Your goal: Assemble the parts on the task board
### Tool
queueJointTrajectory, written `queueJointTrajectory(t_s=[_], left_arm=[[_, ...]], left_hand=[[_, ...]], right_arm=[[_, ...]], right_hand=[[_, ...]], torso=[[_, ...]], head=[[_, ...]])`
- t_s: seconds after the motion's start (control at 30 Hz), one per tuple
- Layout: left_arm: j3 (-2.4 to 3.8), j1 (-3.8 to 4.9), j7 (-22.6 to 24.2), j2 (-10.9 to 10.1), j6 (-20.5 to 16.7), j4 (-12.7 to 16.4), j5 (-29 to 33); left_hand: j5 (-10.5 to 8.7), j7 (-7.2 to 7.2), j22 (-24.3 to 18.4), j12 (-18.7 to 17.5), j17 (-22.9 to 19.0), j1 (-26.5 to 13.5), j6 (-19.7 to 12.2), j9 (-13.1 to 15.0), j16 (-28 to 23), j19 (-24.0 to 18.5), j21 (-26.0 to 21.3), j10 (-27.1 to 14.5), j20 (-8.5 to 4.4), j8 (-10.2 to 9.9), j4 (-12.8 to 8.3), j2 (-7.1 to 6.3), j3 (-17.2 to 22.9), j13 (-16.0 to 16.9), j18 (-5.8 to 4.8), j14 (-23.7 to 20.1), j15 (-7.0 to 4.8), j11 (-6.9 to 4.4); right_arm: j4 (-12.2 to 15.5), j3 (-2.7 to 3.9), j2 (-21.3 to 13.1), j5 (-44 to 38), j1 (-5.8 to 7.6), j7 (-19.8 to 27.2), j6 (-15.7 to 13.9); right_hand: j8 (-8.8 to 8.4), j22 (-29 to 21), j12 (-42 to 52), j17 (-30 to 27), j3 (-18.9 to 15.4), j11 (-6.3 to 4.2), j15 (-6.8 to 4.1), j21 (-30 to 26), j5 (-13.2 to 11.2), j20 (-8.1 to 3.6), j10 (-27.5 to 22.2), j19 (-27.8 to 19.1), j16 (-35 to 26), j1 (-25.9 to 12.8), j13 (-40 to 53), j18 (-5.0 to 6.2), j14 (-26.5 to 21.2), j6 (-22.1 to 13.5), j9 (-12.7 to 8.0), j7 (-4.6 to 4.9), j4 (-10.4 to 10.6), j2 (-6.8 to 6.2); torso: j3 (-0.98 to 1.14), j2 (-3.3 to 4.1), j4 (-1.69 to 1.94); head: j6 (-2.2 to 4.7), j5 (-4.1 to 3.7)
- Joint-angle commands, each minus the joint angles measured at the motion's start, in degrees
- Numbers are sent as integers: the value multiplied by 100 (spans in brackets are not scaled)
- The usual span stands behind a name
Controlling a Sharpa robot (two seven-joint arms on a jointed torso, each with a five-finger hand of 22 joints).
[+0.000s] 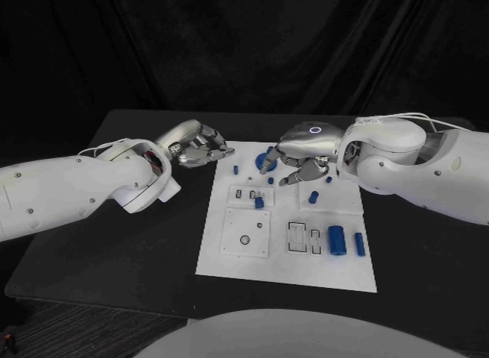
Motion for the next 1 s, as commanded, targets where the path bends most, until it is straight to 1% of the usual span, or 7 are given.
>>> queueJointTrajectory(t_s=[0.03,0.07,0.2,0.3,0.5,0.9,1.0], left_arm=[[3,-15,498,-50,-436,-16,201],[3,-16,520,-70,-456,-21,212],[3,-18,557,-114,-495,-30,233],[3,-19,577,-131,-515,-36,242],[3,-20,591,-152,-537,-50,249],[3,-21,593,-147,-501,-64,251],[3,-21,596,-140,-489,-70,251]], left_hand=[[189,9,508,15,1509,151,-69,24,15,41,-29,608,2,54,2,1,-22,1503,60,595,24,16],[231,9,503,15,1509,180,-80,27,15,32,-38,608,2,65,1,5,-22,1503,63,595,24,15],[503,4,510,15,1509,352,-128,32,15,24,-56,608,2,121,-6,29,-1,1503,66,595,23,12],[677,1,514,15,1509,458,-152,23,15,18,-66,608,0,141,-17,39,32,1503,68,595,19,6],[740,1,513,15,1509,495,-165,13,15,11,-76,608,0,147,-11,40,42,1503,70,595,18,7],[771,3,502,15,1509,514,-175,6,15,-6,-92,608,0,148,-4,46,50,1503,74,595,19,8],[771,3,502,15,1509,514,-175,6,15,-6,-92,608,0,148,-4,46,50,1503,74,595,19,8]], right_arm=[[-87,4,78,-308,-38,45,271],[-120,4,112,-315,-50,50,282],[-218,4,221,-329,-84,88,318],[-289,4,306,-379,-115,109,365],[-405,4,442,-483,-171,73,538],[-508,4,522,-516,-266,76,696],[-526,4,535,-517,-289,82,725]], right_hand=[[-54,820,-36,-11,44,-44,-34,-39,112,-29,146,-8,-27,160,737,-60,249,88,5,-3,-83,87],[-63,821,-36,-7,59,-45,-34,-35,132,-30,145,-8,-24,173,736,-61,249,100,4,-4,-95,93],[-86,822,-38,-10,111,-51,-36,-35,179,-32,144,-11,-28,222,737,-61,246,140,2,-14,-139,109],[-134,823,-43,-13,231,-58,-45,-36,-12,-38,137,-15,-33,285,730,-60,243,171,-8,-29,-203,116],[-302,808,-73,-91,330,-94,-58,-99,-209,-51,106,-41,-107,155,683,-49,216,81,-65,-96,-197,47],[-417,802,-84,-128,371,-101,-71,-126,-576,-60,96,-55,-145,-10,666,-48,203,90,-95,-111,-154,-28],[-414,803,-81,-123,378,-98,-71,-126,-612,-60,100,-56,-142,-13,673,-48,203,119,-90,-111,-156,-38]], torso=[[-146,80,103],[-168,92,119],[-197,120,150],[-210,139,167],[-241,181,218],[-255,204,245],[-259,192,229]], head=[[0,-15],[0,-21],[0,-16],[0,-29],[0,-101],[0,-144],[0,-123]])
